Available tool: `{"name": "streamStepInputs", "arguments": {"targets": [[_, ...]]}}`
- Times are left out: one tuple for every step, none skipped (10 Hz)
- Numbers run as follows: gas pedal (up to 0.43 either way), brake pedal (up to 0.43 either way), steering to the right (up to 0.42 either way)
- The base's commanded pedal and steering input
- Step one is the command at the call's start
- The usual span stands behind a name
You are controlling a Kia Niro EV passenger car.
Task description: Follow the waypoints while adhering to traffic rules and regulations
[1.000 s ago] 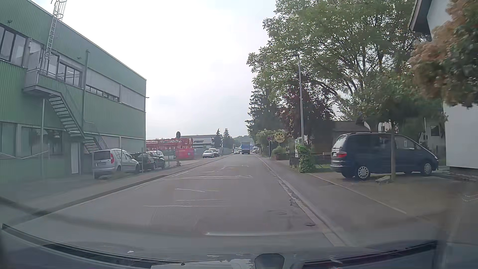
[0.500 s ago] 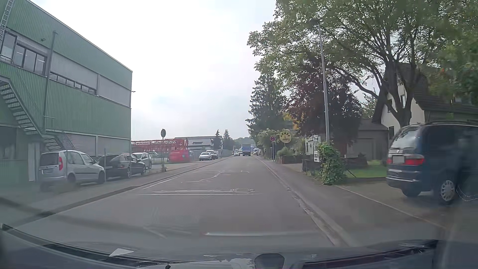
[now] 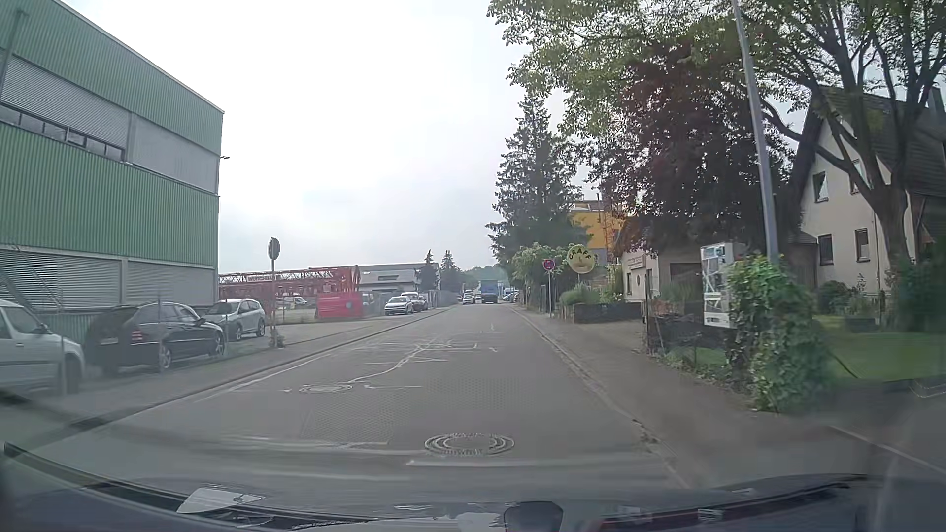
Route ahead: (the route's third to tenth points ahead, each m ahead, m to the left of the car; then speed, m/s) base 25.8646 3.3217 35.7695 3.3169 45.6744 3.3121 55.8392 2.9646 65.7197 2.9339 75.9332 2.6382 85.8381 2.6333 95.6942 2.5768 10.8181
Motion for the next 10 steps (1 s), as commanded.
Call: {"name": "streamStepInputs", "arguments": {"targets": [[0.197,0.0,-0.002],[0.197,0.0,-0.003],[0.189,0.0,-0.004],[0.189,0.0,-0.004],[0.189,0.0,-0.003],[0.177,0.0,-0.003],[0.169,0.0,-0.003],[0.169,0.0,-0.002],[0.169,0.0,-0.002],[0.169,0.0,-0.003]]}}
